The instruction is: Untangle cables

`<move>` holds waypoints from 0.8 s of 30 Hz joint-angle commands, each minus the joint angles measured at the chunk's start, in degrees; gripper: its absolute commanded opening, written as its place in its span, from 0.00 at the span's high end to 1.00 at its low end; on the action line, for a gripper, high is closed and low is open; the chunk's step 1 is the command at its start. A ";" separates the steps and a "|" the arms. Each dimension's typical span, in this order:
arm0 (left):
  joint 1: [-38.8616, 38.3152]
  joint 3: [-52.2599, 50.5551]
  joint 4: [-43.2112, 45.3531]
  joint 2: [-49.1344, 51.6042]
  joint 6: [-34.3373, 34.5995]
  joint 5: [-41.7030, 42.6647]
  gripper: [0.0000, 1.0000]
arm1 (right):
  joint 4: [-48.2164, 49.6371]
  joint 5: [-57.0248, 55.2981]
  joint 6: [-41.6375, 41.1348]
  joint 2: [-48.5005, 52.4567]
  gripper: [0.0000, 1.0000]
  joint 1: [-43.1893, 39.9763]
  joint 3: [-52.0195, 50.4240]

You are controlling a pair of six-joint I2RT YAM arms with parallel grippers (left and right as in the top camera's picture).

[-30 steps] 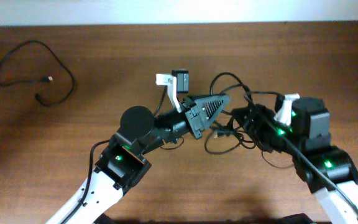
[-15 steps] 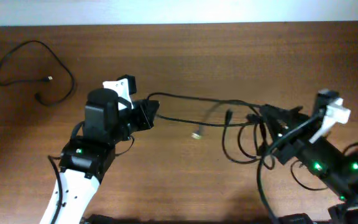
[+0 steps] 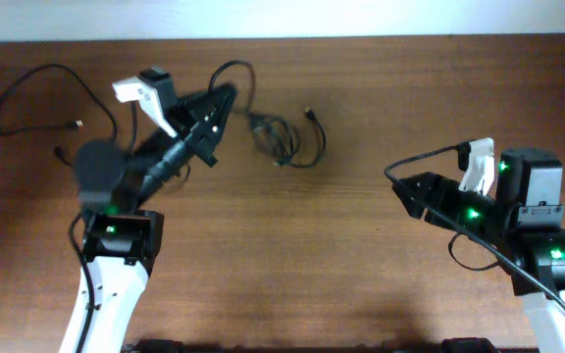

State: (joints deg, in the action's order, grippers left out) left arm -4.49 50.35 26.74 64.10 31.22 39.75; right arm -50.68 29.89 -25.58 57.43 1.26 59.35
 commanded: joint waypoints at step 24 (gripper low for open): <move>5.16 1.60 28.70 -1.22 24.74 16.85 1.00 | 21.84 -10.82 -56.61 39.28 0.18 29.92 -4.50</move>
State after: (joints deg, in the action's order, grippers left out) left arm 0.40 51.53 55.16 63.26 55.16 57.14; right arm -29.23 21.67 -72.34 91.26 30.09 54.94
